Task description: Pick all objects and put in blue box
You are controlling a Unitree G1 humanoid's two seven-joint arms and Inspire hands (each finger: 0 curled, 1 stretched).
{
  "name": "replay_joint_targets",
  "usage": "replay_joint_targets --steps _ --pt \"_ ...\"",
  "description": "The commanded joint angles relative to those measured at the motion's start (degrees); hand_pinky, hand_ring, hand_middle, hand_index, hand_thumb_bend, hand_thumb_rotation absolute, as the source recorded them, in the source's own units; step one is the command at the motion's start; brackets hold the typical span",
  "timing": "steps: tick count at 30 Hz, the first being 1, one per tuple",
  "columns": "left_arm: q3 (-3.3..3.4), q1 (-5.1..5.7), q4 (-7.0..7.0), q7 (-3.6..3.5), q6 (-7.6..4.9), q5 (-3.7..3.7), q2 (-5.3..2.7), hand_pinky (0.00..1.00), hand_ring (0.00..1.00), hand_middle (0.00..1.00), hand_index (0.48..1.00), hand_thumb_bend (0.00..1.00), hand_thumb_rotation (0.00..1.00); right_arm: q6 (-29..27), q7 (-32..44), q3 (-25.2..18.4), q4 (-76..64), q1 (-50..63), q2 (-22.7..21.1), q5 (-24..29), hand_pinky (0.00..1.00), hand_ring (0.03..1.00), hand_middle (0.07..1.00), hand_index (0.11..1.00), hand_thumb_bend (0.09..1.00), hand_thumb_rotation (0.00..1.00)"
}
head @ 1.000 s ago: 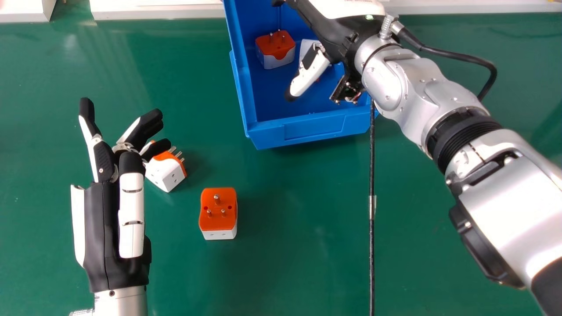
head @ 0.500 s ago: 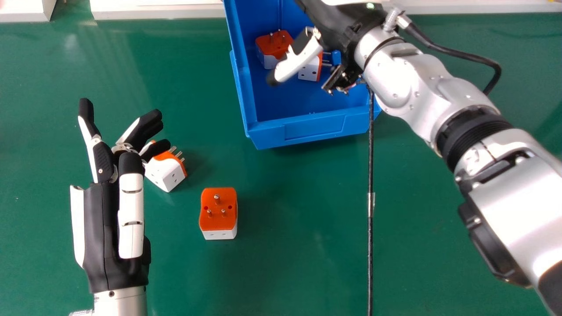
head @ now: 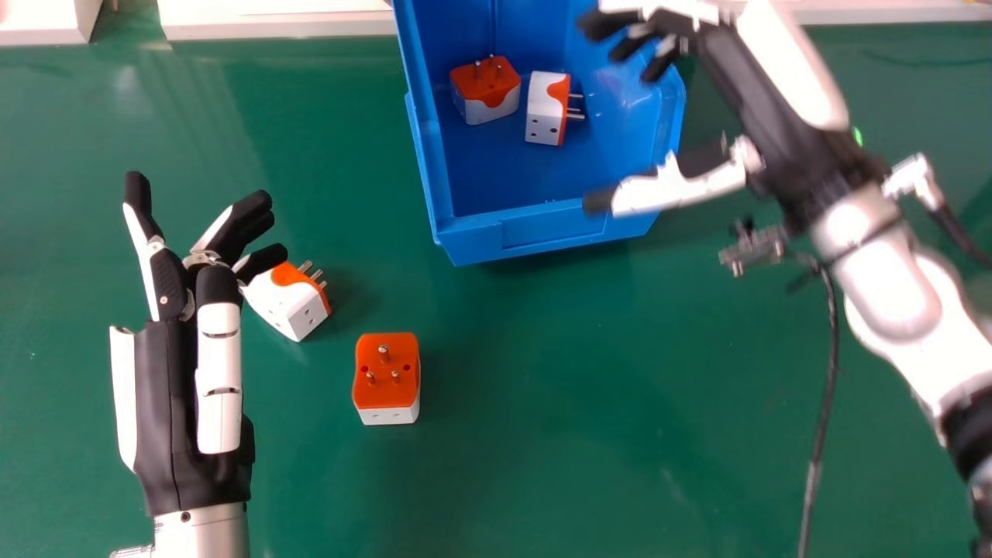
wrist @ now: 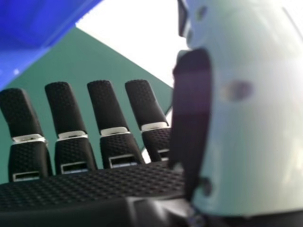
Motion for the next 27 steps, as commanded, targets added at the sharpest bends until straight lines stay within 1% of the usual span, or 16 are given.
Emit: replay_joint_targets --steps 1,2,4,7,9,13,15,19,21,23,27 --pt "0.28 -0.37 -0.16 -0.03 -1.01 0.18 0.54 0.76 0.82 0.82 0.773 0.48 0.90 -1.80 2.19 -1.90 -4.53 2.45 -1.03 3.68 0.55 0.669 0.715 0.714 0.869 0.24" --pt "0.35 -0.49 0.13 -0.10 -1.12 0.06 0.61 0.76 0.82 0.82 0.774 0.48 0.90 -1.81 2.89 -2.12 -5.83 3.74 -1.03 4.18 0.55 0.668 0.714 0.713 0.868 0.24" --pt "0.39 -0.42 0.13 -0.16 -1.13 0.00 0.69 0.76 0.82 0.82 0.775 0.49 0.90 -1.79 3.91 -2.56 -8.30 6.37 -0.80 4.78 0.54 0.664 0.713 0.712 0.867 0.24" --pt "0.45 -0.28 -0.15 -0.19 -1.14 -0.13 0.74 0.76 0.82 0.82 0.776 0.49 0.90 -1.72 4.19 -3.03 -10.77 9.41 -0.11 4.31 0.53 0.657 0.717 0.714 0.866 0.23" --pt "0.45 -0.14 -0.55 -0.18 -0.92 -0.15 0.77 0.76 0.82 0.82 0.776 0.49 0.90 -1.31 4.14 -2.96 -12.49 11.39 0.26 3.51 0.54 0.657 0.723 0.723 0.866 0.23" --pt "0.46 -0.15 -0.33 -0.15 -0.82 -0.05 0.77 0.76 0.82 0.82 0.776 0.49 0.90 -0.34 5.44 -2.17 -14.49 14.22 0.83 2.98 0.57 0.668 0.733 0.734 0.874 0.22" --pt "0.44 -0.21 -0.13 -0.25 -0.83 -0.16 0.80 0.76 0.82 0.82 0.776 0.49 0.90 0.21 6.80 -1.67 -15.51 15.24 1.00 3.00 0.58 0.678 0.742 0.740 0.882 0.23" --pt "0.41 0.03 -0.81 -0.30 -0.51 -0.12 0.89 0.76 0.82 0.82 0.776 0.49 0.90 1.08 10.35 -0.89 -18.08 17.13 1.32 4.00 0.59 0.696 0.762 0.754 0.891 0.23" --pt "0.46 0.00 -0.78 -0.30 -0.51 -0.05 0.96 0.76 0.82 0.82 0.776 0.49 0.89 1.05 12.09 -0.27 -19.10 17.96 1.67 4.34 0.60 0.703 0.768 0.760 0.893 0.23" --pt "0.44 -0.18 -0.41 -0.44 -0.69 -0.13 1.02 0.76 0.82 0.82 0.776 0.50 0.89 1.03 13.79 0.62 -19.81 18.62 2.11 4.51 0.64 0.740 0.788 0.780 0.895 0.23" --pt "0.39 -0.39 -0.26 -0.44 -0.89 -0.13 0.91 0.76 0.82 0.82 0.776 0.50 0.89 1.05 16.92 2.01 -20.56 19.01 2.49 4.86 0.69 0.784 0.821 0.810 0.900 0.24"
